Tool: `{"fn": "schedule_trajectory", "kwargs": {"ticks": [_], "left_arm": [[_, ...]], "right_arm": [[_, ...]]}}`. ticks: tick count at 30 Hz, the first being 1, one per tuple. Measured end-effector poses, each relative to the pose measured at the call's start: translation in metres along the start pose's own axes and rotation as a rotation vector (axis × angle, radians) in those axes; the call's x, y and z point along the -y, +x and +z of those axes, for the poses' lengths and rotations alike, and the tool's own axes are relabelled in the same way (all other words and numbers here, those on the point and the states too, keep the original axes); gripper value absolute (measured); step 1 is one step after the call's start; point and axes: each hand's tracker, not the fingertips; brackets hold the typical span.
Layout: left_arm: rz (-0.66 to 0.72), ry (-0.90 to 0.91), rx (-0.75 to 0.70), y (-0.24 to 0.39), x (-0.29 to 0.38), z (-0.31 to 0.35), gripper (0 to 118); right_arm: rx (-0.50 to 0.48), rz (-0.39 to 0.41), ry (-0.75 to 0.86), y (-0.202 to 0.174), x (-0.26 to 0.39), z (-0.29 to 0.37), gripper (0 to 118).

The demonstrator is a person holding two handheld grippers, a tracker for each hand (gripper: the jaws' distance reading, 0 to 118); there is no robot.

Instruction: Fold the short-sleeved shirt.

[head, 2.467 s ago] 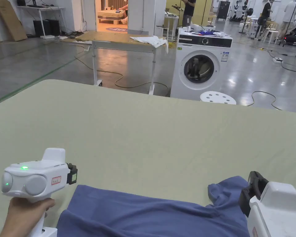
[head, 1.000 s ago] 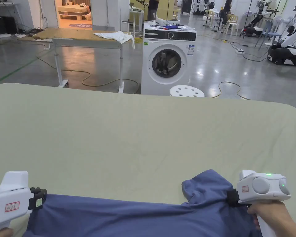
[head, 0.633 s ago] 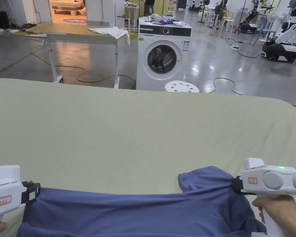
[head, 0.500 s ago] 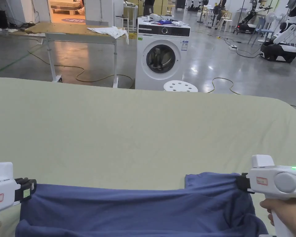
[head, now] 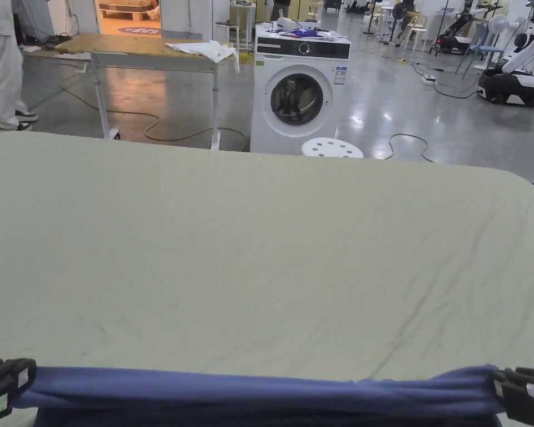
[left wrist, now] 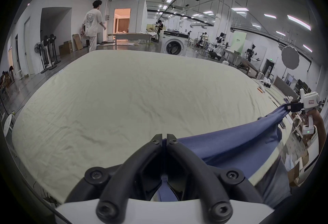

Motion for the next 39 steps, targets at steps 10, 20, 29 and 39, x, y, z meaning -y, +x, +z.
{"fn": "schedule_trajectory", "kwargs": {"ticks": [10,20,29,39], "left_arm": [[-0.027,-0.217,-0.032,0.004,0.062,-0.012,0],[-0.041,-0.247,-0.075,0.011,0.069,-0.027,19],[-0.029,0.009,-0.081,0.046,0.027,-0.016,57],[-0.106,0.317,-0.174,0.103,-0.014,-0.04,56]], "right_arm": [[0.054,0.059,-0.21,-0.013,0.07,-0.017,1],[0.091,0.072,-0.237,-0.027,0.092,-0.038,43],[0.228,0.074,0.045,-0.054,0.032,0.016,65],[0.211,-0.057,0.547,-0.127,-0.023,-0.012,64]]}}
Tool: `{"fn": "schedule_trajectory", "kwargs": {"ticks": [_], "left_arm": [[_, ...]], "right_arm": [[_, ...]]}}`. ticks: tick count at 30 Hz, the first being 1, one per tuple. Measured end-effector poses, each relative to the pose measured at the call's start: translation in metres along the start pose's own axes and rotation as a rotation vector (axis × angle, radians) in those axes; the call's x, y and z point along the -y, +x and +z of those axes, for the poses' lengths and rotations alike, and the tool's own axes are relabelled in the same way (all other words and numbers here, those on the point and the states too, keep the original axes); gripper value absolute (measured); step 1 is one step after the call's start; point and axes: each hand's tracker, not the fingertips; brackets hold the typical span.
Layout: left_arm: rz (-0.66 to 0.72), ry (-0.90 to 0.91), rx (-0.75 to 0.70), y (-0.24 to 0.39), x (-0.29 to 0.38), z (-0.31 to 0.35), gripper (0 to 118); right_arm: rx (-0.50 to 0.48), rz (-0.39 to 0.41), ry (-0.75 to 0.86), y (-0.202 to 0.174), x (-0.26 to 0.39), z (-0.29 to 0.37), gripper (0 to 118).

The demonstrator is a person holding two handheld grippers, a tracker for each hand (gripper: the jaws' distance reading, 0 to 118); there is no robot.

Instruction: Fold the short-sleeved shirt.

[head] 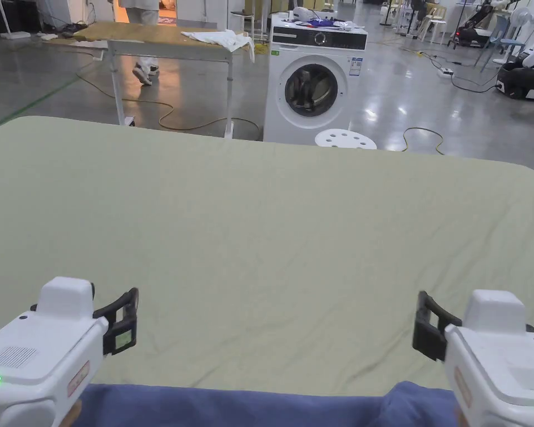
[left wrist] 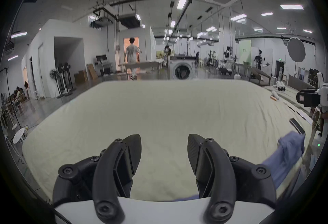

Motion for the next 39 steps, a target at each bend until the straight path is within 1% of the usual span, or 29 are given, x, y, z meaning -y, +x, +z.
{"fn": "schedule_trajectory", "kwargs": {"ticks": [3,4,5,7,8,9,10,12,16,19,24,28,30,31,32,33,34,35,36,37,38,39], "left_arm": [[-0.007,0.07,-0.048,0.012,-0.013,0.001,54],[-0.003,0.094,-0.061,0.014,-0.016,0.002,52],[0.008,0.124,-0.06,0.014,-0.018,0.004,50],[0.005,0.15,-0.061,0.016,-0.023,0.007,33],[-0.006,0.164,-0.067,0.017,-0.024,0.008,21],[-0.022,0.169,-0.076,0.018,-0.025,0.009,5],[-0.03,0.175,-0.087,0.017,-0.025,0.009,0],[-0.028,0.184,-0.098,0.015,-0.027,0.015,0],[0.0,0.155,-0.087,-0.004,-0.027,0.022,0],[0.045,0.035,-0.074,-0.032,-0.024,0.022,0],[0.248,-0.233,0.13,-0.11,0.003,0.015,0],[0.393,-0.392,0.242,-0.159,0.039,0.006,0],[0.474,-0.473,0.237,-0.178,0.058,-0.001,0],[0.51,-0.502,0.27,-0.184,0.065,-0.002,1],[0.582,-0.521,0.308,-0.194,0.076,-0.004,6],[0.66,-0.55,0.355,-0.204,0.088,-0.008,21],[0.723,-0.588,0.392,-0.21,0.097,-0.012,38],[0.776,-0.616,0.413,-0.213,0.106,-0.015,60],[0.815,-0.654,0.43,-0.216,0.115,-0.019,73],[0.847,-0.662,0.463,-0.218,0.122,-0.018,74],[0.874,-0.594,0.505,-0.219,0.122,-0.016,75],[0.885,-0.571,0.516,-0.22,0.121,-0.016,76]], "right_arm": [[-0.004,-0.027,0.094,-0.021,-0.007,-0.004,62],[-0.002,-0.038,0.122,-0.026,-0.009,-0.004,59],[-0.007,-0.048,0.147,-0.03,-0.01,-0.004,52],[-0.014,-0.06,0.176,-0.036,-0.012,-0.004,13],[-0.015,-0.062,0.188,-0.037,-0.012,-0.005,3],[-0.013,-0.064,0.19,-0.039,-0.011,-0.007,3],[-0.013,-0.069,0.187,-0.04,-0.012,-0.008,2],[-0.036,-0.085,0.177,-0.04,-0.012,-0.01,2],[-0.041,-0.078,0.174,-0.042,-0.012,-0.012,2],[-0.056,-0.066,0.174,-0.045,-0.011,-0.012,2],[-0.102,-0.038,0.14,-0.049,-0.006,-0.019,2],[-0.121,-0.017,0.096,-0.051,0.003,-0.025,2],[-0.127,-0.017,0.079,-0.051,0.007,-0.026,2],[-0.128,-0.017,0.07,-0.051,0.008,-0.027,2],[-0.129,-0.018,0.063,-0.05,0.01,-0.028,2],[-0.131,-0.018,0.056,-0.05,0.012,-0.028,2],[-0.13,-0.015,0.05,-0.05,0.014,-0.029,2],[-0.129,-0.012,0.044,-0.05,0.015,-0.029,2],[-0.131,-0.012,0.038,-0.049,0.016,-0.03,2],[-0.132,-0.011,0.032,-0.049,0.016,-0.028,2],[-0.133,-0.008,0.026,-0.049,0.017,-0.028,2],[-0.132,-0.006,0.018,-0.048,0.018,-0.029,2]]}}
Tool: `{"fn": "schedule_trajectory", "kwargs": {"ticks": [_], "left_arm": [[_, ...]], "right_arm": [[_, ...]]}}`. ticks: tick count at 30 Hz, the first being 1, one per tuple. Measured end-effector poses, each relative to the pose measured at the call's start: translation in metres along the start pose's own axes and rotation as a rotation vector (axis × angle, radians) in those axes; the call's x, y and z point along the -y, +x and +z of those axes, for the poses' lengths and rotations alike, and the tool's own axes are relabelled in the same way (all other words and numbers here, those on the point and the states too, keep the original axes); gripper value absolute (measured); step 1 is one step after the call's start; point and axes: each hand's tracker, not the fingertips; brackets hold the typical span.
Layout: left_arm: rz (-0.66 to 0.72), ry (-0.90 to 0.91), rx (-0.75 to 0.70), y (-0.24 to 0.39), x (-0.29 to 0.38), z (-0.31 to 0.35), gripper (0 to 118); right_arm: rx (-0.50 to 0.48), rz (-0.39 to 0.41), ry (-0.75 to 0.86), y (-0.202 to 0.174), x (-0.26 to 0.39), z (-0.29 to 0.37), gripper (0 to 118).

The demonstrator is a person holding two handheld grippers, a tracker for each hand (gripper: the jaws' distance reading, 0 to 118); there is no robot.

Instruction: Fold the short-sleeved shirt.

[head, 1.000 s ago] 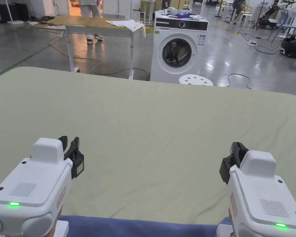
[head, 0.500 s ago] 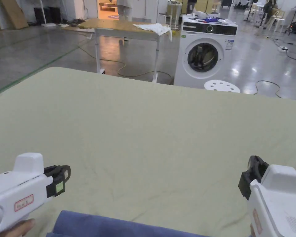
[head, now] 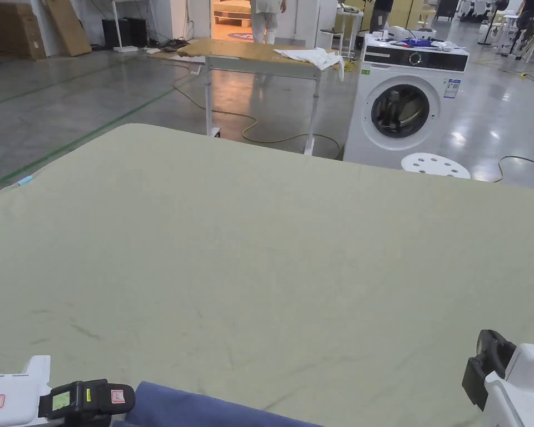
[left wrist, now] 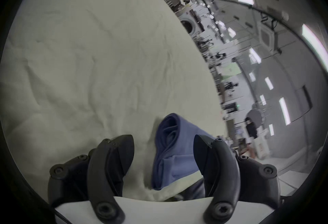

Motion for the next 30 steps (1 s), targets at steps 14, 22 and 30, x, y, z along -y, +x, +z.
{"fn": "schedule_trajectory", "kwargs": {"ticks": [14,22,30], "left_arm": [[0.01,-0.174,-0.016,0.004,0.01,-0.059,10],[-0.081,-0.119,-0.014,0.049,0.005,-0.035,5],[-0.141,-0.058,-0.157,0.095,-0.03,0.012,5]], "right_arm": [[-0.012,-0.032,-0.048,0.001,0.005,-0.003,2],[-0.025,-0.031,-0.049,0.005,0.0,-0.005,2],[-0.025,-0.03,-0.032,0.01,-0.003,-0.008,2]]}}
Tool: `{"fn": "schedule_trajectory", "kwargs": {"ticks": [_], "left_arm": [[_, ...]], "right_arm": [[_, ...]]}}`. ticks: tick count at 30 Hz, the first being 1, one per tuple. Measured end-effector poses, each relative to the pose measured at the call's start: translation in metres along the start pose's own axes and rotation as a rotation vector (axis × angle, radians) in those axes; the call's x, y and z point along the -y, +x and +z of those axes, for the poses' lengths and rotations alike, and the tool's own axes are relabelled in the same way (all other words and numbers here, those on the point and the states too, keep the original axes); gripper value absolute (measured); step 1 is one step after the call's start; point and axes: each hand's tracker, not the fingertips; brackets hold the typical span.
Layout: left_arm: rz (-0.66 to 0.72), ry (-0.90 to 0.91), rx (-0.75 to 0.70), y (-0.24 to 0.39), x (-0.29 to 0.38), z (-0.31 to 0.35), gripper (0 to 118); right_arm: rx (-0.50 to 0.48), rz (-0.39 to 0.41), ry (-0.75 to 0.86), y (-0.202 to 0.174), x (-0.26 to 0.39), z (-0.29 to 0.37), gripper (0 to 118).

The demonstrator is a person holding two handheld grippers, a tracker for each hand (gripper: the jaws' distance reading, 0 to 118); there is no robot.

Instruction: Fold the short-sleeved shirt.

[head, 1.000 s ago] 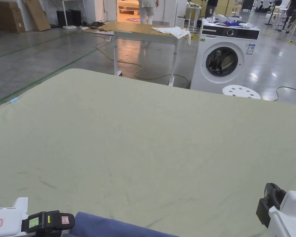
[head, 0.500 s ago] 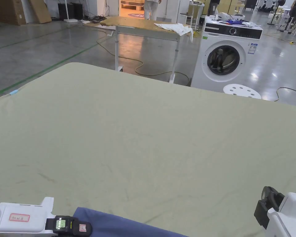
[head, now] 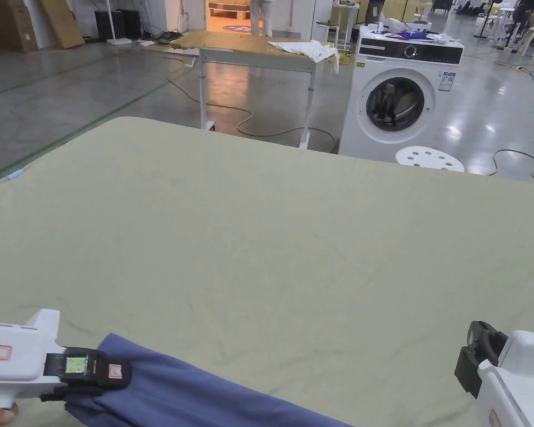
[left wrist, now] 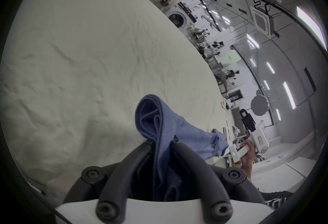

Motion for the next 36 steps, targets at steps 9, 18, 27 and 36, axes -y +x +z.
{"fn": "schedule_trajectory", "kwargs": {"ticks": [9,18,27,36], "left_arm": [[-0.107,0.028,-0.268,0.048,0.004,0.031,5],[-0.123,0.009,-0.081,0.118,0.034,-0.009,5],[-0.182,-0.183,-0.118,0.151,0.067,-0.132,6],[-0.194,-0.231,-0.259,0.143,0.1,-0.203,32]], "right_arm": [[-0.02,-0.018,-0.007,0.0,0.005,-0.003,2],[-0.033,-0.029,-0.004,0.001,0.007,0.003,2],[-0.004,-0.039,-0.011,0.017,0.012,0.012,2],[0.037,-0.046,-0.039,0.038,0.022,0.021,2]]}}
